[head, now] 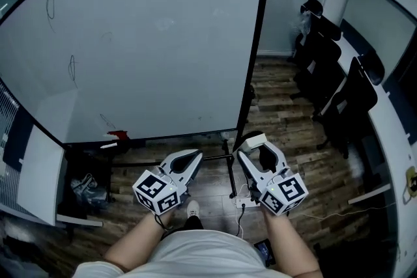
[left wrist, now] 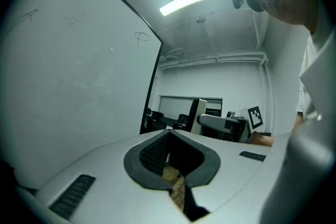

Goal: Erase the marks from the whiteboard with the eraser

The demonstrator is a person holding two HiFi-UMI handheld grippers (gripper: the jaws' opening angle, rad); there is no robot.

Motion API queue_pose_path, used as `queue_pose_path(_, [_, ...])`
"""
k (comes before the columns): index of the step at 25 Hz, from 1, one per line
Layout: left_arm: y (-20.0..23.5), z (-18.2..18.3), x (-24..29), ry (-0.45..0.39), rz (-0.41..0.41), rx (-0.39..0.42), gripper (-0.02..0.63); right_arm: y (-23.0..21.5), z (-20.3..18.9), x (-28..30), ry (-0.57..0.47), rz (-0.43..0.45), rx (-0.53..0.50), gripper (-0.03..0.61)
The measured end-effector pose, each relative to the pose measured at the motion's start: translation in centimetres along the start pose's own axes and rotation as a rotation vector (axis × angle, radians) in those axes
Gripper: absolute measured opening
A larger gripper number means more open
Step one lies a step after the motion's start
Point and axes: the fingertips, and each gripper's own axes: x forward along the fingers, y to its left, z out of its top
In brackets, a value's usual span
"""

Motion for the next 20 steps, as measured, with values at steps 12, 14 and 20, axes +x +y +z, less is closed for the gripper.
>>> queue_pose_path(12, [-9.3, 0.7, -6.9, -0.012, 0.033, 0.057, 0.006, 6.8, 1.0, -9.6, -0.038, 0.038, 0.062, 0.245])
queue_pose_path(14, [-10.1, 1.1, -8.2, -0.016, 0.030, 0.056, 0.006, 8.3, 1.1, -10.5, -0.044, 0.041, 0.073, 0.245])
queue_pose_path(20, [-11.3, 0.2, -13.1, -0.016, 0.001, 0.043, 0.006, 13.7, 0.7, -11.7, -0.040, 0.039, 0.082, 0.245])
